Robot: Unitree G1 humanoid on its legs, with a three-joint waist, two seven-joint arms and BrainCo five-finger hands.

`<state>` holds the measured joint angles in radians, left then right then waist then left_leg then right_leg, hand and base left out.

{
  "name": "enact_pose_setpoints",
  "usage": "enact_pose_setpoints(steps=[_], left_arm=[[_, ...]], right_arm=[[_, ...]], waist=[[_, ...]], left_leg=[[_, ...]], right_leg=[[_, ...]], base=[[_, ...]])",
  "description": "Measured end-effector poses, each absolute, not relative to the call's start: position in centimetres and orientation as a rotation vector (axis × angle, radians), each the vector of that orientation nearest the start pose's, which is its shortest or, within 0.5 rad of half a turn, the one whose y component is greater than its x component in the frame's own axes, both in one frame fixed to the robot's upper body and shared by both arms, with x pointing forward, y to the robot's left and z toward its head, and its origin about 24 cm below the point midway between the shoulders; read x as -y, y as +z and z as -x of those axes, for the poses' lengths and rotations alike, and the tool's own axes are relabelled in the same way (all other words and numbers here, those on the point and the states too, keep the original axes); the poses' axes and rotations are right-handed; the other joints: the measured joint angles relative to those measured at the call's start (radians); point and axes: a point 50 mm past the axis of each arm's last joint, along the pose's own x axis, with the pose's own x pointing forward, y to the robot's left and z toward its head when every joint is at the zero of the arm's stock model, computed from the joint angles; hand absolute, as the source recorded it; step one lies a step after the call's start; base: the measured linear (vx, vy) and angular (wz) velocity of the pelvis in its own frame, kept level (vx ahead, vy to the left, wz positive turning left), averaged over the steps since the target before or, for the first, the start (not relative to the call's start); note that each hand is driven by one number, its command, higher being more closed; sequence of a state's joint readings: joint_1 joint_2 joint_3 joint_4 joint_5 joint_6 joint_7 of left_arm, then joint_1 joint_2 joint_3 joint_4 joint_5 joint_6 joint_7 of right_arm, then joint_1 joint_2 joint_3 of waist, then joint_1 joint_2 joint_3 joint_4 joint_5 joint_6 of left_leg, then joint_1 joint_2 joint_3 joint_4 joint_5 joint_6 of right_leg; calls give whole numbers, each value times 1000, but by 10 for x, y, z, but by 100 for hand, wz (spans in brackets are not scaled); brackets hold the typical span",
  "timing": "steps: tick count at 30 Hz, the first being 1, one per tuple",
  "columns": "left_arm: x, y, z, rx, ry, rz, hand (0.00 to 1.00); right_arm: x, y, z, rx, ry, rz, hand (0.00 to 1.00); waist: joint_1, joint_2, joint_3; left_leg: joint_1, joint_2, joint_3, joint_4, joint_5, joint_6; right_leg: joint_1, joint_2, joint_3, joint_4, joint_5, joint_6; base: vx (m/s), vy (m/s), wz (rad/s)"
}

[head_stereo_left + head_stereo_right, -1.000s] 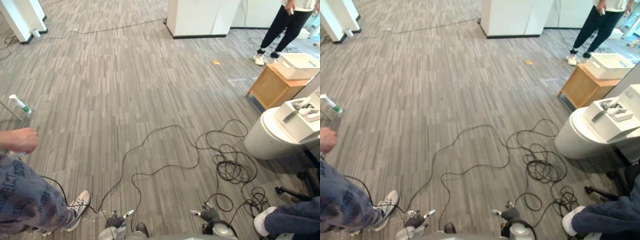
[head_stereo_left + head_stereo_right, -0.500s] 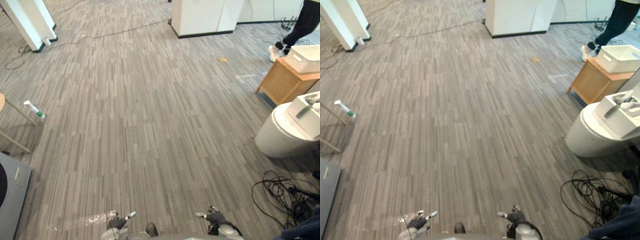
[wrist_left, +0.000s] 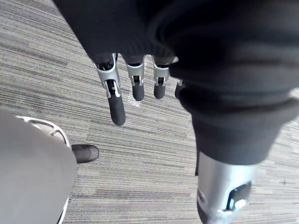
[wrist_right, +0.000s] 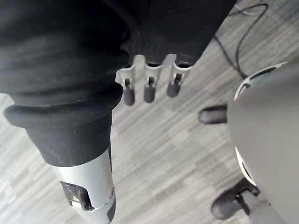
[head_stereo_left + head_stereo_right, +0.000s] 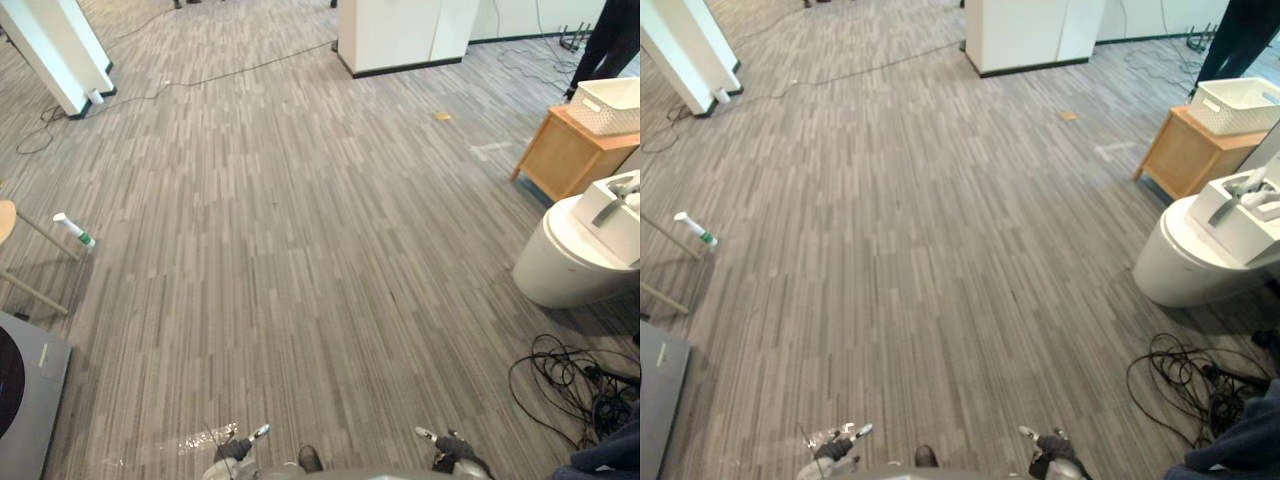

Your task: Organize washtable

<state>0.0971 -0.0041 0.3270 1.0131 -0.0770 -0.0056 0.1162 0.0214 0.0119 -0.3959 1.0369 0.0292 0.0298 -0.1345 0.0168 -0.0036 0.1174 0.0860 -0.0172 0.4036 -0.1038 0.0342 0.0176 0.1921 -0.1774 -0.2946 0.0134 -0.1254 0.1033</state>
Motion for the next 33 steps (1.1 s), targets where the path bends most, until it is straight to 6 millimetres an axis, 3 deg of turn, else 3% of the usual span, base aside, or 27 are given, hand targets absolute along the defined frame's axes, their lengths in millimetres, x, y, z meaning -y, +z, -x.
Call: enact_pose_setpoints(steps=[4,6,9,10,11,13,16,19,20,21,22,24,26,27,28,29,31,32,33], left_arm=[[-201,-162,-86,-1088,500,188,0],[-201,-161,-87,-1084,507,201,0],[-198,-162,-88,-1087,486,193,0],[-200,-161,-91,-1080,473,176,0],[-203,-159,-95,-1069,470,163,0],[-206,-158,-99,-1062,472,157,0],[-202,-160,-99,-1075,463,165,0],[-202,-160,-98,-1079,464,165,0],[-199,-161,-96,-1085,463,171,0],[-197,-162,-95,-1093,465,182,0],[-193,-163,-95,-1095,470,203,0],[-187,-163,-96,-1092,469,221,0],[-191,-161,-99,-1068,503,245,0],[-193,-159,-102,-1048,520,258,0],[-195,-156,-108,-1019,528,264,0],[-195,-154,-111,-1003,526,262,0],[-197,-150,-120,-963,528,245,0],[-198,-148,-123,-950,529,244,0],[-196,-146,-127,-935,527,250,0]], right_arm=[[198,-155,-120,-1056,-492,-183,0],[198,-154,-126,-1041,-488,-183,0],[201,-150,-131,-1013,-482,-151,0],[199,-149,-130,-1004,-469,-136,0],[193,-151,-127,-1013,-452,-140,0],[193,-150,-129,-1005,-449,-139,0],[194,-147,-134,-983,-445,-133,0],[195,-148,-133,-987,-441,-125,0],[197,-148,-130,-995,-447,-119,0],[200,-148,-129,-992,-455,-117,0],[202,-147,-132,-984,-464,-120,0],[202,-144,-139,-963,-462,-125,0],[198,-144,-139,-957,-461,-135,0],[194,-144,-139,-956,-451,-136,0],[189,-143,-142,-952,-440,-140,0],[186,-143,-145,-948,-431,-139,0],[176,-139,-158,-924,-406,-144,0],[174,-137,-162,-915,-396,-144,0],[171,-135,-168,-901,-390,-151,0]], waist=[[6,-9,5],[21,-17,11],[24,4,20],[20,1,29],[20,-14,54],[22,-24,57],[14,-15,60],[-6,-16,60],[-13,-9,58],[-22,-6,52],[-19,23,47],[-29,45,47],[-31,47,52],[-3,47,70],[16,47,80],[27,45,83],[32,32,87],[35,32,87],[57,33,87]], left_leg=[[-4,-2,18,3,-11,-5],[-3,-5,21,5,-41,-7],[9,15,-13,8,-64,-2],[28,15,-39,34,-88,8],[32,22,-65,86,-129,12],[40,43,-92,133,-170,19],[82,76,-135,142,-214,-3],[121,91,-183,139,-245,-54],[142,106,-223,144,-276,-81],[151,123,-245,140,-280,-88],[153,153,-266,147,-272,-102],[101,198,-293,274,-258,-123],[-23,241,-325,575,-232,-135],[-138,291,-321,857,-197,-132],[-227,312,-318,1035,-222,-131],[-269,312,-312,1083,-233,-137],[-410,306,-235,1073,-251,-112],[-457,300,-197,1010,-257,-100],[-494,276,-146,831,-255,-97]], right_leg=[[-16,-2,20,5,-1,-3],[-47,-19,24,62,-30,-43],[-183,-39,24,392,-47,-58],[-265,-73,38,601,-27,-70],[-329,-78,92,745,-50,-61],[-398,-68,101,784,-122,-45],[-486,-39,50,611,-125,-30],[-522,10,66,350,1,-41],[-525,33,104,341,110,-63],[-525,45,100,369,112,-74],[-533,45,67,423,53,-88],[-498,59,9,457,-22,-105],[-412,78,-36,409,-49,-120],[-323,112,-39,348,-55,-130],[-252,133,-37,305,-64,-143],[-224,137,-37,287,-65,-145],[-148,143,-32,207,-65,-144],[-127,144,-28,172,-66,-143],[-95,144,-8,134,-65,-141]], base=[[26,-46,-14],[56,-13,-24],[89,0,-2],[181,36,54],[214,24,60],[234,-9,53],[345,-47,53],[529,-196,64],[583,-255,83],[607,-249,81],[584,-267,55],[555,-313,61],[489,-296,55],[479,-247,9],[450,-209,-10],[454,-169,-19],[397,-96,-16],[371,1,-35],[386,40,-38]])
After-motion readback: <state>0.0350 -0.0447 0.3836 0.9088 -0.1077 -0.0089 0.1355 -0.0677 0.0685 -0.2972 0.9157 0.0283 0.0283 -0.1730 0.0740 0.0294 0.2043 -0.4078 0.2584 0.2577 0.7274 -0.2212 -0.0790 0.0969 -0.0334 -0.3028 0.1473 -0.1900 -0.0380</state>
